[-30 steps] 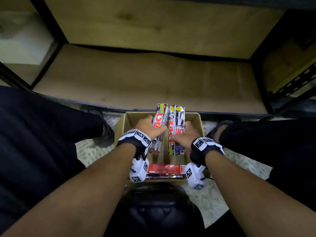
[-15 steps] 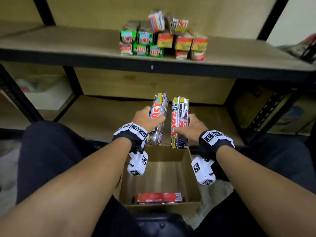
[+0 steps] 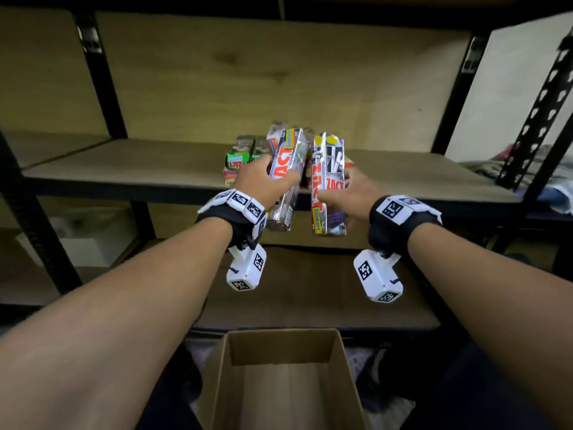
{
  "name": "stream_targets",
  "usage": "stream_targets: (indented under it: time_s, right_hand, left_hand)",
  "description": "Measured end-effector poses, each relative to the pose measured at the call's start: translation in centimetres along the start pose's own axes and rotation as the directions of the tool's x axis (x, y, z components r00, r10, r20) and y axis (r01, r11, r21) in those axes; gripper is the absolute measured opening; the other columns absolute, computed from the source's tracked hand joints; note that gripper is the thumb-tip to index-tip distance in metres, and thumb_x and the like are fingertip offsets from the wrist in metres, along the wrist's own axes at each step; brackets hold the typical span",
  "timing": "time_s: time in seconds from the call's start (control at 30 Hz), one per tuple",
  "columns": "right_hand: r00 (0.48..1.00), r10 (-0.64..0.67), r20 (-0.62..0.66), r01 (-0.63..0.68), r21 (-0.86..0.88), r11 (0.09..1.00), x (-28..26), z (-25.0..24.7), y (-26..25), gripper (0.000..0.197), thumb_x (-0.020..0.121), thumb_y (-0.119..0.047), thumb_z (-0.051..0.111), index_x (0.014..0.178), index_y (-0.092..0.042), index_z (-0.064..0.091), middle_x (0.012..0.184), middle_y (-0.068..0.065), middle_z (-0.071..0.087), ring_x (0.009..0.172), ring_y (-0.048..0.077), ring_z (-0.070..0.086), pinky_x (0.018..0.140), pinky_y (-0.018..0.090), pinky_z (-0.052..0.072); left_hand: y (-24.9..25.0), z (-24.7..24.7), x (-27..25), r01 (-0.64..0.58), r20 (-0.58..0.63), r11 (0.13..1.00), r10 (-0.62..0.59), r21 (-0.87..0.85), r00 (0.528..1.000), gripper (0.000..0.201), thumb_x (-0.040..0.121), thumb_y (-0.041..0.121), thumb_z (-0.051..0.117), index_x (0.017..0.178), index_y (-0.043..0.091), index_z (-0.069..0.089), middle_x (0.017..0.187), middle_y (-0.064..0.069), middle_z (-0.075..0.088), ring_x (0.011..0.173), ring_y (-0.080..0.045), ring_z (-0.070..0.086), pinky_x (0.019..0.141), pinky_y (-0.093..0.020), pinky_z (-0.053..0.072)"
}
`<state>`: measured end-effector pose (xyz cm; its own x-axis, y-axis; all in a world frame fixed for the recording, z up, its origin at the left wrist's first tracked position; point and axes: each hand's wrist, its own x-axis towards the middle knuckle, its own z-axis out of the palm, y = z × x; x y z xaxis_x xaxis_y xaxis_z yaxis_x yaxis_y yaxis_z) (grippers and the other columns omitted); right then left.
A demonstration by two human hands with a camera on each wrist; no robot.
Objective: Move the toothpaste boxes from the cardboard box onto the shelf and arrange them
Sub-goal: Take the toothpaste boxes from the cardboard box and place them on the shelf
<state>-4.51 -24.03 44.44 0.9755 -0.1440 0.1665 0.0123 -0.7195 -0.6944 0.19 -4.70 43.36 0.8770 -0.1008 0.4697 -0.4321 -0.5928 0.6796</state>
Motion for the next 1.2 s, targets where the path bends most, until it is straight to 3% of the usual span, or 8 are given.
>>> stream_targets:
  time_s: [0.3,0.4,0.5,0.67,0.77,0.87,1.1,1.2]
  right_hand:
    - [0.995,0.009,-0.102,-0.016,-0.074,0.997,5.9,-4.4,-4.2,0.076,0.05,-0.066,0.062,0.113,-0.024,0.06,0.1,0.0,0.07,0.084,0.023,0.069,0.074,0.042,0.061]
    - [0.994,0.005,-0.114,-0.021,-0.139,0.99,7.7,-5.0,-4.8,0.043,0.072,-0.055,0.065,0.098,-0.021,0.062,0.089,0.0,0.067,0.072,0.016,0.062,0.06,0.024,0.051]
    - [0.989,0.008,-0.145,-0.033,-0.172,0.985,9.9,-5.3,-4.5,0.026,0.086,-0.044,0.064,0.094,-0.02,0.057,0.077,-0.002,0.058,0.063,0.013,0.052,0.052,0.023,0.037]
    - [0.987,0.055,-0.149,-0.093,-0.258,0.962,13.1,-4.9,-4.0,0.067,0.084,-0.053,0.065,0.135,-0.016,0.042,0.105,0.007,0.051,0.089,0.026,0.05,0.076,0.032,0.045]
    - [0.987,0.058,-0.15,-0.103,-0.307,0.946,15.1,-4.2,-4.0,0.076,0.082,-0.058,0.062,0.14,-0.016,0.038,0.116,0.012,0.058,0.09,0.029,0.053,0.079,0.033,0.05]
    - [0.987,0.089,-0.131,-0.127,-0.314,0.941,16.5,-3.6,-4.1,0.073,0.082,-0.059,0.061,0.139,-0.018,0.04,0.117,0.011,0.057,0.094,0.031,0.058,0.084,0.038,0.055]
    - [0.991,0.085,-0.104,-0.118,-0.366,0.923,18.2,-2.3,-4.0,0.052,0.09,-0.057,0.05,0.126,-0.02,0.053,0.122,0.01,0.06,0.096,0.03,0.059,0.079,0.032,0.051]
    - [0.993,0.061,-0.103,-0.094,-0.35,0.932,17.7,-2.4,-3.9,0.048,0.095,-0.057,0.043,0.129,-0.024,0.053,0.128,0.009,0.059,0.09,0.028,0.057,0.076,0.031,0.049]
  left_hand:
    - [2.0,-3.8,8.1,0.007,-0.152,0.991,0.014,0.136,0.988,0.042,0.077,0.058,0.06,0.092,0.019,0.057,0.076,0.005,0.062,0.059,-0.01,0.056,0.048,-0.023,0.037]
    - [1.6,-4.4,10.9,0.051,-0.133,0.977,-0.024,0.208,0.991,0.044,0.077,0.06,0.061,0.093,0.019,0.055,0.075,0.006,0.06,0.06,-0.01,0.054,0.048,-0.024,0.035]
    - [1.2,-4.6,13.2,0.1,-0.082,0.959,-0.081,0.265,0.993,0.037,0.084,0.053,0.059,0.074,0.019,0.049,0.063,0.005,0.049,0.054,-0.013,0.045,0.047,-0.025,0.03]
    - [-0.6,-5.0,17.0,0.185,0.027,0.897,-0.213,0.4,0.977,0.054,0.088,0.062,0.046,0.061,0.016,0.035,0.055,-0.002,0.032,0.049,-0.02,0.032,0.051,-0.028,0.024]
    - [-2.3,-4.9,19.6,0.176,0.051,0.844,-0.233,0.507,0.971,0.059,0.084,0.071,0.04,0.062,0.017,0.04,0.058,-0.004,0.037,0.051,-0.022,0.037,0.054,-0.029,0.027]
    - [-3.4,-4.3,21.5,0.163,0.076,0.792,-0.254,0.588,0.964,0.067,0.074,0.082,0.037,0.063,0.016,0.045,0.057,-0.004,0.042,0.051,-0.022,0.043,0.054,-0.029,0.032]
    - [-5.0,-3.0,23.0,0.143,0.117,0.743,-0.286,0.654,0.951,0.074,0.068,0.091,0.033,0.055,0.018,0.04,0.047,0.0,0.035,0.045,-0.02,0.04,0.057,-0.028,0.035]
    - [-4.6,-2.9,22.5,0.144,0.129,0.738,-0.3,0.659,0.945,0.071,0.075,0.086,0.035,0.057,0.018,0.042,0.05,-0.001,0.038,0.046,-0.02,0.042,0.055,-0.026,0.036]
